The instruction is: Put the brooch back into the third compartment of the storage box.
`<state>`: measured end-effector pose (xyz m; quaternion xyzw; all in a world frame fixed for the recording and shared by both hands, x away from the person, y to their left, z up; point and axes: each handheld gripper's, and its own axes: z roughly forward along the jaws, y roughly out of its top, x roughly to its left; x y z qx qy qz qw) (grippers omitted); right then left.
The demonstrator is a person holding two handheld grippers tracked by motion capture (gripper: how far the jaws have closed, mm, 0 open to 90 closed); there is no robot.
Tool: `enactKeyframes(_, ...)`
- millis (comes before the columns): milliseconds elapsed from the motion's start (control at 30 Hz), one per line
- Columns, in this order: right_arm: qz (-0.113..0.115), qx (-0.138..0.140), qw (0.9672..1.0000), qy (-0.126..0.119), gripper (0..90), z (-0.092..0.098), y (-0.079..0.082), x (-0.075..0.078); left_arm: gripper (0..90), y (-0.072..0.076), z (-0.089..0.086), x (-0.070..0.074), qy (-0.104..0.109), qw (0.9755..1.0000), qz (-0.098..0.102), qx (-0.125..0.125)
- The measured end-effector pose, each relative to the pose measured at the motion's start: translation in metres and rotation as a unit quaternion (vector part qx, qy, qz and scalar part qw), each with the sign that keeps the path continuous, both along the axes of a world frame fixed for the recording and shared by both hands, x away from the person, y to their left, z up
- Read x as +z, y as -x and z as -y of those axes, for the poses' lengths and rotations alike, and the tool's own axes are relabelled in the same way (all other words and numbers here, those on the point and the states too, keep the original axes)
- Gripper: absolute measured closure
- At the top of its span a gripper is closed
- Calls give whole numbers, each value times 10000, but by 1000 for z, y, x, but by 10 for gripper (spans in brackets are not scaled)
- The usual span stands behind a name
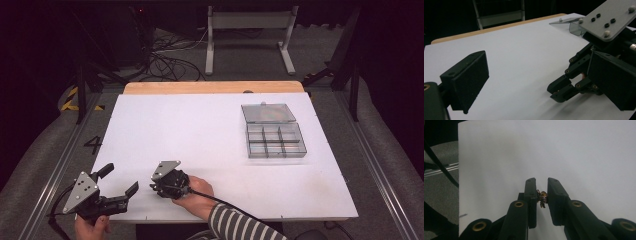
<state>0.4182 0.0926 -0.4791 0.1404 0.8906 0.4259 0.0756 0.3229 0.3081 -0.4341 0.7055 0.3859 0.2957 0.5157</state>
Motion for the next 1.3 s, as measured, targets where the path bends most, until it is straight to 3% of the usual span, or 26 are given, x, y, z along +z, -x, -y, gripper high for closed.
enactKeyframes(267, -33, -49, 9999, -106, 792, 20, -2, 15, 43, 0, 1, 0, -17, 10000, -3, -8)
enactKeyframes(700, 111, -90, 9998, -153, 792, 44, -4, 35, 43, 0, 2, -1, -31, 10000, -23, -23)
enactKeyframes(1133, 183, -81, 9997, -169, 792, 55, -7, 43, 44, -1, 2, -1, -52, 10000, -34, -35)
enactKeyframes(1300, 240, -238, 9991, -239, 792, 71, -13, 54, 45, -2, 2, -2, -53, 10000, -48, -51)
